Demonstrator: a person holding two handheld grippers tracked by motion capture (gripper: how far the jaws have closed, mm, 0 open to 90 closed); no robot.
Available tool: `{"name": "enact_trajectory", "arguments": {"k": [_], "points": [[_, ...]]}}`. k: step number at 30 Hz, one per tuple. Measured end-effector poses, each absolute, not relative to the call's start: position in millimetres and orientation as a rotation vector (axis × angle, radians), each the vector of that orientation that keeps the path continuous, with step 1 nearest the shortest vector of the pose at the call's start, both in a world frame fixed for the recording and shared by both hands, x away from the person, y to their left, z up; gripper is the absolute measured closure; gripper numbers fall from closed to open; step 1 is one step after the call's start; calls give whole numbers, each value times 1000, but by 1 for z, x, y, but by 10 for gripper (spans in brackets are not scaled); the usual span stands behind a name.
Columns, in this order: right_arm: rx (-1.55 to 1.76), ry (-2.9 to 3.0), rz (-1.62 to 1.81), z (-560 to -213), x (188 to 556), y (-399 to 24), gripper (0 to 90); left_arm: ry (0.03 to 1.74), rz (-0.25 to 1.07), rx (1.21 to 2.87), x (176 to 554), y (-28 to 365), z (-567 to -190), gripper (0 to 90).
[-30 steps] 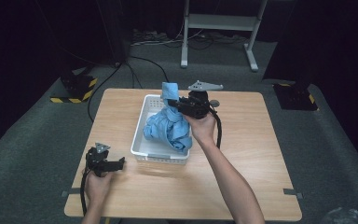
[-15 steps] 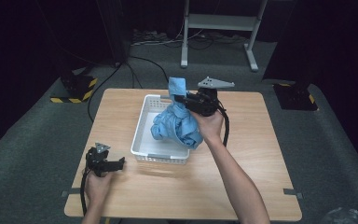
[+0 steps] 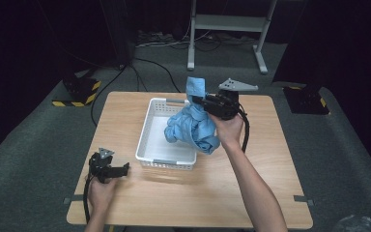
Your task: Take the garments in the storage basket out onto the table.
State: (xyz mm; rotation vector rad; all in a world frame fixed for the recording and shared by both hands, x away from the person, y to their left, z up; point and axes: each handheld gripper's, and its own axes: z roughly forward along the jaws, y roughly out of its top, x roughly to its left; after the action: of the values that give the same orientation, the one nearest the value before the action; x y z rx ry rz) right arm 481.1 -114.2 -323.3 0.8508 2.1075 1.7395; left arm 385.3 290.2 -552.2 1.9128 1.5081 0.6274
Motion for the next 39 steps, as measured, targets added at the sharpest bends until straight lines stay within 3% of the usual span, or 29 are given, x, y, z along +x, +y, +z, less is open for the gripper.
{"name": "enact_trajectory", "arguments": {"k": [39], "points": [[917,1981,1712,-310,465,-185,802,1508,627,1913,385,290,-552,11]]}}
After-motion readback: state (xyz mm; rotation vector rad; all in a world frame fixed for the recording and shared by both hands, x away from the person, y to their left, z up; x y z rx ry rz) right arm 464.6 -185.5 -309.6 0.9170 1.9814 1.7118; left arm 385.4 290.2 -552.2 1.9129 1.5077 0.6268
